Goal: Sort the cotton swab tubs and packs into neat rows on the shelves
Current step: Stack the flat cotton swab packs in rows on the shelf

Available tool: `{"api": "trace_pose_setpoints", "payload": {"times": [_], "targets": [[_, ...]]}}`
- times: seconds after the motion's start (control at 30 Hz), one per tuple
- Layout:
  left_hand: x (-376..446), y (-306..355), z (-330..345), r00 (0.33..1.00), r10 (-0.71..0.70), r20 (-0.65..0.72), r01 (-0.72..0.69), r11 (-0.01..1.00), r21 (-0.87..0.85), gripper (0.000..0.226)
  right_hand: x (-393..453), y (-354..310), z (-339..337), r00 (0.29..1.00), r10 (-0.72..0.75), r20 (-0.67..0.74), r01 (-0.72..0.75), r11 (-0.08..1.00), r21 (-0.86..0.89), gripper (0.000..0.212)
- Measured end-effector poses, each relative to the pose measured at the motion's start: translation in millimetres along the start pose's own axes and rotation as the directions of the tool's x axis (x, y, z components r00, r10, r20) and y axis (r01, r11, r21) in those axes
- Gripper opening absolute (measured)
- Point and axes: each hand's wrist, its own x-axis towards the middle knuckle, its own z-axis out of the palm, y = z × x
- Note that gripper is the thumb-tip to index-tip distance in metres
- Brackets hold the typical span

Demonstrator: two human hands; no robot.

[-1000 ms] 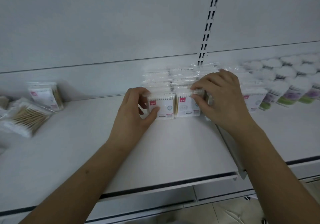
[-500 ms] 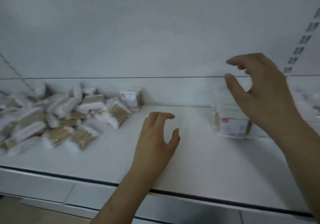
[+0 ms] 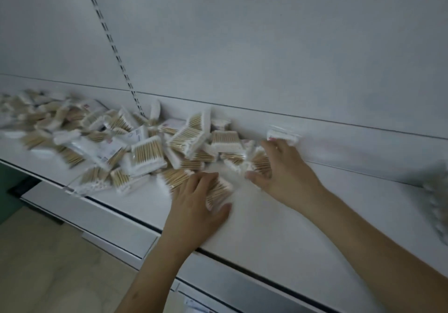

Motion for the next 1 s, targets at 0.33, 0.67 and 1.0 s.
{"api": "trace_pose_setpoints", "payload": {"times": [0.33,0.67,1.0], "targets": [[-6,1,-14,0.964,-0.233,-0.127,0.15,0.873,-0.465,0.022,7,11,34,0.978,0.154,-0.139,-0.113,0.958,0.265,0.047],[-1,-8,-8,0.99,-0.12,0.079,0.141,0.922,-0.36,0.046,3,5,11,0.97,0.136,-0.204,-0.067,0.946,0.316,0.021],[13,47,-12,0.993,0.065,0.099,-0.01,0.88,-0.474,0.036,-83,27,-51,0.942,0.313,-0.119,-0.277,0.928,0.249,0.016]]}}
